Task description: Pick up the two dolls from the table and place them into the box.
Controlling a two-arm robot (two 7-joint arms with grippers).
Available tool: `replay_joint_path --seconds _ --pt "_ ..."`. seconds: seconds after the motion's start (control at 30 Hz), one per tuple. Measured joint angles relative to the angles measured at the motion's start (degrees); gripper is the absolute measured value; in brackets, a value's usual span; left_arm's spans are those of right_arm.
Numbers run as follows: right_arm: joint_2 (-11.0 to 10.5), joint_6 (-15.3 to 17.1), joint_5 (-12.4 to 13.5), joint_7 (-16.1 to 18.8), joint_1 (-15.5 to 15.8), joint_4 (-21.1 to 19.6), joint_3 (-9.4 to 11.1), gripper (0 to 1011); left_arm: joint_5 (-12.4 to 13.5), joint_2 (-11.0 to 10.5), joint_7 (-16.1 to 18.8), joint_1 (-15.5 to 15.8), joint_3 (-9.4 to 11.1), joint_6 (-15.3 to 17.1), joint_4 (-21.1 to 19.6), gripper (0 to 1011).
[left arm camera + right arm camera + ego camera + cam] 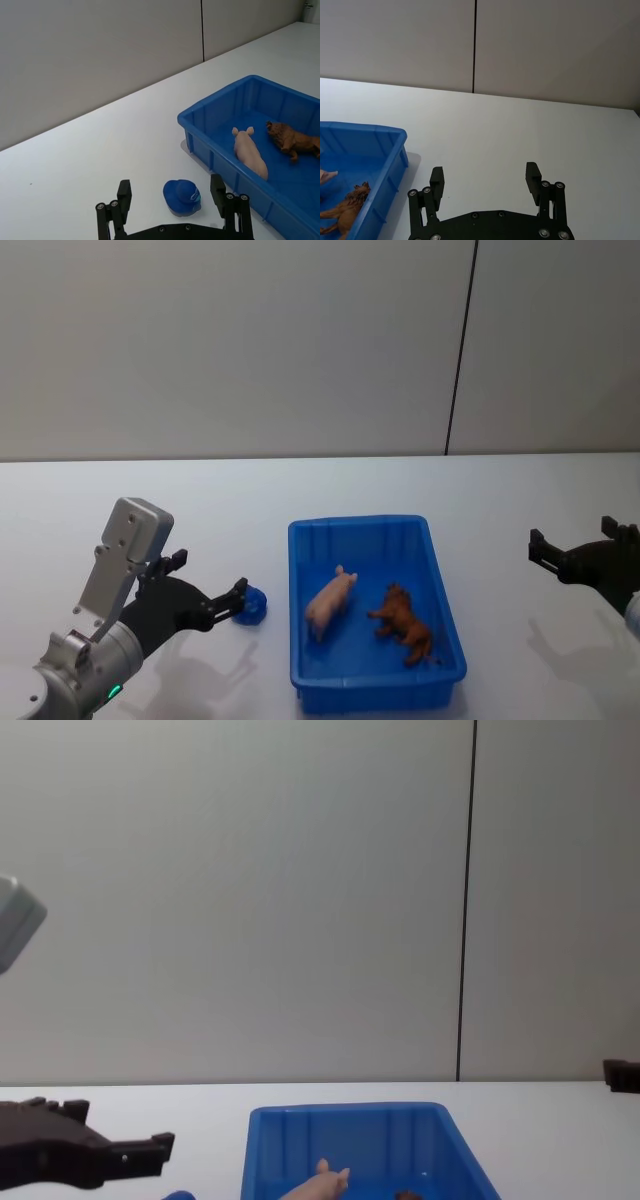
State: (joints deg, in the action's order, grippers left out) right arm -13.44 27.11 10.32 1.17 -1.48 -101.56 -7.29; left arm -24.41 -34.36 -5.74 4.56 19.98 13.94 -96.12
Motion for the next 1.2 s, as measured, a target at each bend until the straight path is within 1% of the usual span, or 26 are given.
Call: replay_joint_path --seconds 0.03,0.07,0.1,0.2,0.23,0.3,0.8,1.2 --pt "0.00 0.00 0.00 0.00 0.00 0.00 0.00 1001 0.15 0.06 -0.54 0.13 0.00 -0.26 0.36 1001" --pt "-0.02 -0.01 0.02 -0.04 0.02 -0.01 0.02 1001 0.55 0.30 -1.83 0.65 0.00 -0.89 1.66 1001" --pt "-0.02 -0.01 0.03 -0.06 0.03 -0.01 0.03 1001 0.55 0.30 -1.83 0.65 0.00 -0.89 1.66 1001" --pt "-0.05 -0.02 0.05 -0.14 0.07 -0.03 0.07 1001 1.42 1.04 -4.10 1.82 0.09 -2.18 4.47 1001" --pt "-0.05 -0.02 0.05 -0.14 0.07 -0.03 0.07 1001 1.42 1.04 -4.10 1.82 0.09 -2.18 4.47 1001" --pt "-0.05 -0.02 0.06 -0.16 0.07 -0.04 0.07 1001 2.05 1.65 -5.59 2.69 0.22 -3.07 6.42 1001" --pt "-0.12 -0.02 0.13 -0.29 0.16 -0.11 0.16 1001 3.75 4.63 -10.16 6.22 1.04 -5.62 14.67 1001" --pt "-0.13 -0.02 0.13 -0.32 0.16 -0.12 0.17 1001 4.69 6.95 -14.80 9.22 1.65 -7.64 20.91 1001"
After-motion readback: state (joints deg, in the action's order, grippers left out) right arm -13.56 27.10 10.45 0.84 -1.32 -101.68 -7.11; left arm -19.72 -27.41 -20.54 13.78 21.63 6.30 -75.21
